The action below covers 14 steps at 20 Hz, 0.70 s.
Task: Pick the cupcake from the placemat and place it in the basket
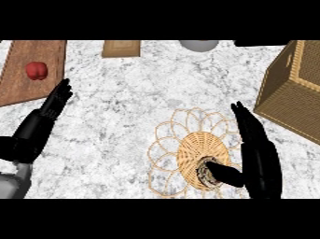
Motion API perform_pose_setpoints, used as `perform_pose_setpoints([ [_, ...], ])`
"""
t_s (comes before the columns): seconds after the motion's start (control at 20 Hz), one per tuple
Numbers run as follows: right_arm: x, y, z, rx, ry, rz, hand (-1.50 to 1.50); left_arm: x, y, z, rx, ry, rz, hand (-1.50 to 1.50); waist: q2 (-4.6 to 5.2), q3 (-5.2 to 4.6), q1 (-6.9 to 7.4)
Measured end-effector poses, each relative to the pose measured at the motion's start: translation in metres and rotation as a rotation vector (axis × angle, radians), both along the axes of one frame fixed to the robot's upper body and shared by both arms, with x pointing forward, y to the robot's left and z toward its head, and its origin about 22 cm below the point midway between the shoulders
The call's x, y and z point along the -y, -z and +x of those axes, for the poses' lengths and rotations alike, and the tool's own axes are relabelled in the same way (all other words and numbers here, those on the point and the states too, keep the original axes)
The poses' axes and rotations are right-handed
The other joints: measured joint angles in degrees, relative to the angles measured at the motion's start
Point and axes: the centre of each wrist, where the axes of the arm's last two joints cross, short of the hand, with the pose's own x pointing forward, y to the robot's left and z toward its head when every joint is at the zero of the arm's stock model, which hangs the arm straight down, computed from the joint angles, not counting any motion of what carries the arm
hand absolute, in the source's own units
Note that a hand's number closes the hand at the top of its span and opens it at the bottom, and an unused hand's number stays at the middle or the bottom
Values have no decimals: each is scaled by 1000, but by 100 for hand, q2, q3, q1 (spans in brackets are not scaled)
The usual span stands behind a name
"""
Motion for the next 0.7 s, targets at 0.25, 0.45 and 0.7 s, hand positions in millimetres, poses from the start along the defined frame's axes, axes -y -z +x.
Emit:
perform_pose_setpoints([
  [0.25, -6, -31, -15, -239, 15, -108, -150, 6, 0, -1, 3, 22, -10, 0, 14, 7, 73],
  [0.45, -16, -67, -36, -376, -9, -125, -150, 9, -3, 1, 10, 26, -11, 0, 35, 25, 122],
  [0.7, -15, -103, -58, -383, -42, -96, -150, 8, -8, 3, 11, 41, -14, 0, 64, 39, 194],
])
